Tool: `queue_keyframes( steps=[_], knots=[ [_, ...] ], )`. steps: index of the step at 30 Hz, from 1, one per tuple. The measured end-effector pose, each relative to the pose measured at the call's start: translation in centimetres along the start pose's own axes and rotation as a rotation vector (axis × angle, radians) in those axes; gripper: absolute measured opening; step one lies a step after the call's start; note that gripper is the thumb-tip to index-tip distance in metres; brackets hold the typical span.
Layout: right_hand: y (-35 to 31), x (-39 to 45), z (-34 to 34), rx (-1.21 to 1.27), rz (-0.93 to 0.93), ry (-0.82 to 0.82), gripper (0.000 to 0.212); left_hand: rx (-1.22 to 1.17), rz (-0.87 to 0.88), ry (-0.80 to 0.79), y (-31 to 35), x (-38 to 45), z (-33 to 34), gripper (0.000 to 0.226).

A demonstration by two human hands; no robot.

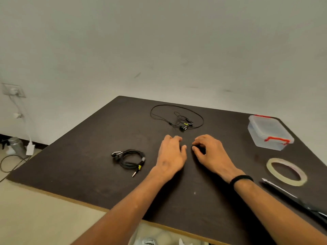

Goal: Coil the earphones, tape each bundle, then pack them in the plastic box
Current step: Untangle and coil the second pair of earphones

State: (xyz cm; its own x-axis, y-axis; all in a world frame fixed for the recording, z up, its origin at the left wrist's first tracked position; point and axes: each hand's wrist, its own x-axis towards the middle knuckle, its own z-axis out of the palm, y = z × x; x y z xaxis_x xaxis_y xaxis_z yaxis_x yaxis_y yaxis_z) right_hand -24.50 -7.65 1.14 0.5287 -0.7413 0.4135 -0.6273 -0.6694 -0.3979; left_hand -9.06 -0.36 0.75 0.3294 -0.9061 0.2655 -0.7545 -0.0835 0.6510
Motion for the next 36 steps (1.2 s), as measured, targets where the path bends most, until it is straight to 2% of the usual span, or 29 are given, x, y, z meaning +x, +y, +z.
queue_keyframes(
  steps=[5,8,12,15,18,20,21,23,27,28,32,36],
  knots=[
    [2.5,1.3,0.8,0.123,0.156,0.085,0.027,0.169,-0.113,0.175,0.5,4.8,2.9,0.052],
    [2.9,2.7,1.4,0.133,0.202,0.122,0.028,0.182,-0.178,0.223,0.5,8.1,3.7,0.053],
    [3.9,4.1,1.4,0.162,0.280,0.151,0.019,0.105,-0.184,0.289,-0.4,10.5,4.7,0.033],
    [4.5,4.8,1.0,0.186,0.354,0.154,0.014,-0.047,-0.174,0.358,-0.8,11.1,4.8,0.024],
    [4.8,5.0,1.1,0.224,0.369,0.175,0.012,-0.154,-0.092,0.491,-0.2,10.8,4.0,0.024],
    [4.7,4.8,1.0,0.409,0.343,0.223,0.017,-0.153,0.093,0.563,1.4,10.0,3.7,0.024],
    [4.5,4.7,0.9,0.538,0.327,0.247,0.027,-0.173,0.192,0.547,2.6,9.4,3.6,0.023],
    [4.4,4.7,0.4,0.784,0.347,0.239,0.047,-0.188,0.362,0.413,5.1,7.9,4.1,0.025],
    [5.8,5.1,-2.2,1.437,0.573,-0.037,0.078,0.027,0.582,0.249,7.1,5.1,6.9,0.026],
    [6.2,5.0,-2.8,1.504,0.559,-0.067,0.075,0.050,0.590,0.225,7.0,4.8,7.2,0.029],
    [6.4,4.6,-4.2,1.546,0.389,0.060,0.028,0.140,0.581,0.166,6.2,5.3,7.2,0.042],
    [6.4,4.7,-5.6,1.822,0.224,0.182,0.022,0.180,0.380,0.110,4.8,7.3,5.9,0.064]
  ],
)
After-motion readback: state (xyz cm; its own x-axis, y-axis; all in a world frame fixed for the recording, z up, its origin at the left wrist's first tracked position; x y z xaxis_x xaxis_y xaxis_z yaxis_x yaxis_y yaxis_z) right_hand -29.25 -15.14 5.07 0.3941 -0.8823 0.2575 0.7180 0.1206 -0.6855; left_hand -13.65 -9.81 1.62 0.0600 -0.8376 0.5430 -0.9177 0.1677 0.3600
